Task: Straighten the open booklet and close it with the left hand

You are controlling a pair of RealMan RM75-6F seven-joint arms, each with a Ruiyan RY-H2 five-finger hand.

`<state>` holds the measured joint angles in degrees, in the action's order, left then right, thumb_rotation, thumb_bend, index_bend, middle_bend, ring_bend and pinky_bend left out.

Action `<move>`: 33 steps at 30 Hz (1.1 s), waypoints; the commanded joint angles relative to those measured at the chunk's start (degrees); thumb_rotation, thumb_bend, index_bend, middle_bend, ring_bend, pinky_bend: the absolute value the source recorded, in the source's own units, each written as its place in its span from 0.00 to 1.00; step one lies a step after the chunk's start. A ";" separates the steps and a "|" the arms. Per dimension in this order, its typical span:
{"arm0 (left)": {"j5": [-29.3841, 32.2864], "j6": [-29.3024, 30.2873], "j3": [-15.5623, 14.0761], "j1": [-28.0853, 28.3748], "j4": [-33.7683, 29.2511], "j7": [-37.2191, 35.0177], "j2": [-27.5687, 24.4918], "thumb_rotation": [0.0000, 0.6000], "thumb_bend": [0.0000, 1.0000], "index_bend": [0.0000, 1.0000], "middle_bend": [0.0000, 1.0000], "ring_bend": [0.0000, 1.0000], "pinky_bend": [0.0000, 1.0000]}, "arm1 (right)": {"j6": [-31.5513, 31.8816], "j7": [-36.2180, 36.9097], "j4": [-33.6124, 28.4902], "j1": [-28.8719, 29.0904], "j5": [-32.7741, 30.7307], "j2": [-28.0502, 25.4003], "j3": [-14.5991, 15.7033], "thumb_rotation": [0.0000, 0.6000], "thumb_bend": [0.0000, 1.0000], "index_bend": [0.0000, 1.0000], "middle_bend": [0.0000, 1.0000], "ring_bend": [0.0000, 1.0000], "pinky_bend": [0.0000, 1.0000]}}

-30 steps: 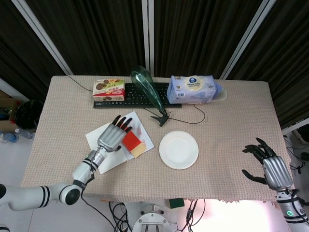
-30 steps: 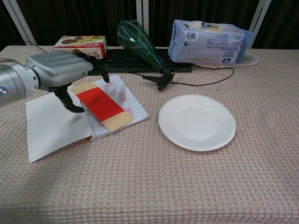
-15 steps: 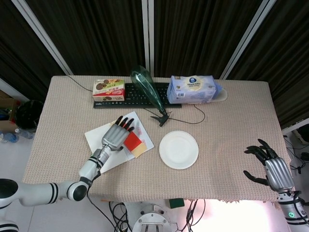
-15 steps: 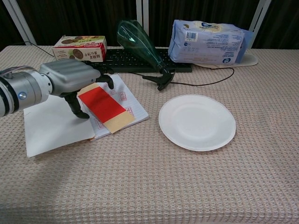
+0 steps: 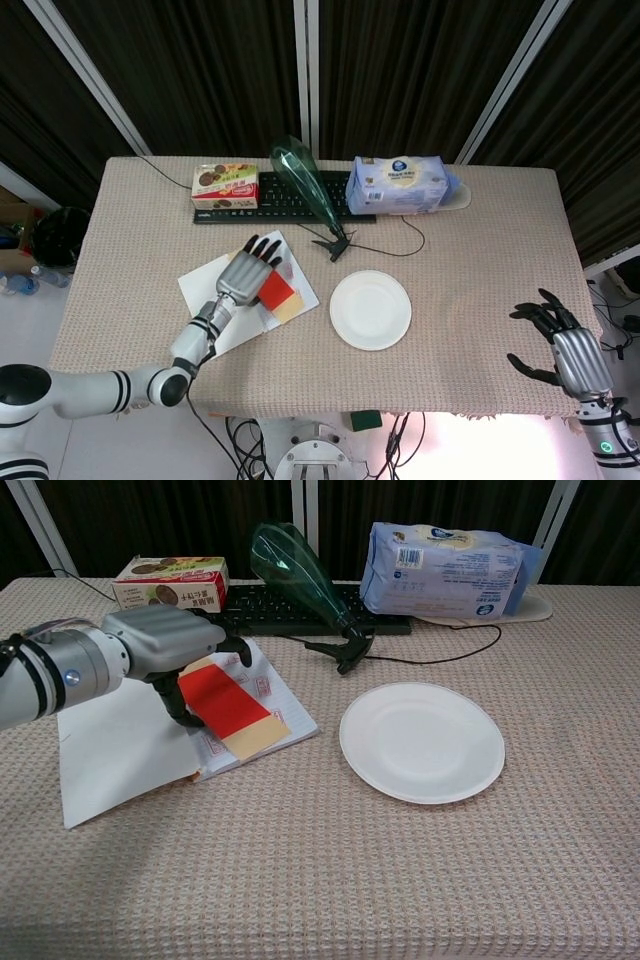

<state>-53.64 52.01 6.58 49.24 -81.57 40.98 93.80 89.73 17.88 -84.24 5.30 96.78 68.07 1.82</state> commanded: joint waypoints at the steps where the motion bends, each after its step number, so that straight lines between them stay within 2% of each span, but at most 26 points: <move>1: -0.07 -0.26 0.08 0.43 1.04 -0.46 0.44 1.00 0.12 0.19 0.00 0.00 0.04 | 0.07 0.05 0.07 -0.11 -0.11 0.03 0.00 1.00 0.15 0.34 0.25 0.06 0.22; 13: -0.30 -0.63 0.01 1.82 5.28 -0.39 1.29 1.00 0.12 0.19 0.00 0.00 0.04 | 0.66 0.06 0.04 -0.89 -0.53 -0.18 0.05 1.00 0.15 0.34 0.25 0.06 0.22; 18: 0.42 -1.87 0.25 1.28 1.60 -2.91 -1.72 1.00 0.13 0.19 0.00 0.00 0.04 | 0.76 0.10 0.07 -1.08 -0.58 -0.19 0.04 1.00 0.15 0.34 0.25 0.06 0.22; 21: 0.87 -2.67 0.69 1.15 -2.01 -4.68 -4.24 1.00 0.28 0.21 0.00 0.00 0.04 | 0.65 0.27 0.23 -1.06 -0.66 -0.06 -0.02 1.00 0.15 0.34 0.25 0.06 0.22; 23: 1.60 -3.30 1.27 1.24 -3.12 -6.12 -4.76 1.00 0.47 0.24 0.00 0.00 0.04 | 0.46 0.35 0.35 -0.95 -0.61 0.11 -0.04 1.00 0.15 0.34 0.25 0.06 0.22; 24: 2.07 -3.85 1.64 1.45 -3.25 -7.01 -4.74 0.97 0.58 0.25 0.00 0.00 0.04 | 0.29 0.35 0.42 -0.86 -0.57 0.20 -0.03 1.00 0.15 0.34 0.25 0.06 0.22; 25: 2.41 -4.29 1.79 1.70 -3.06 -7.39 -4.62 0.89 0.66 0.26 0.00 0.00 0.04 | 0.22 0.34 0.46 -0.81 -0.52 0.26 -0.03 1.00 0.15 0.34 0.25 0.06 0.22; 26: 2.80 -4.75 1.92 2.00 -2.80 -7.65 -4.42 0.81 0.70 0.27 0.00 0.00 0.04 | 0.19 0.34 0.49 -0.78 -0.49 0.30 -0.04 1.00 0.15 0.34 0.25 0.06 0.22; 28: 3.84 -5.67 2.34 2.65 -2.08 -8.52 -3.70 0.60 0.74 0.28 0.00 0.00 0.04 | 0.18 0.37 0.53 -0.77 -0.51 0.34 -0.08 1.00 0.15 0.34 0.25 0.06 0.22; 30: 4.63 -6.21 2.57 3.34 -0.99 -8.88 -2.83 0.52 0.75 0.28 0.00 0.00 0.04 | 0.17 0.41 0.58 -0.81 -0.65 0.27 -0.13 1.00 0.15 0.34 0.25 0.06 0.22; 33: 5.84 -6.59 2.39 4.52 0.66 -7.99 -1.65 0.47 0.76 0.28 0.00 0.00 0.04 | 0.16 0.49 0.62 -0.89 -0.82 0.17 -0.17 1.00 0.15 0.34 0.25 0.06 0.22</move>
<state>-48.46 45.74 8.98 53.13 -81.64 32.54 91.52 89.89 18.38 -83.63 4.40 95.95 68.24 1.65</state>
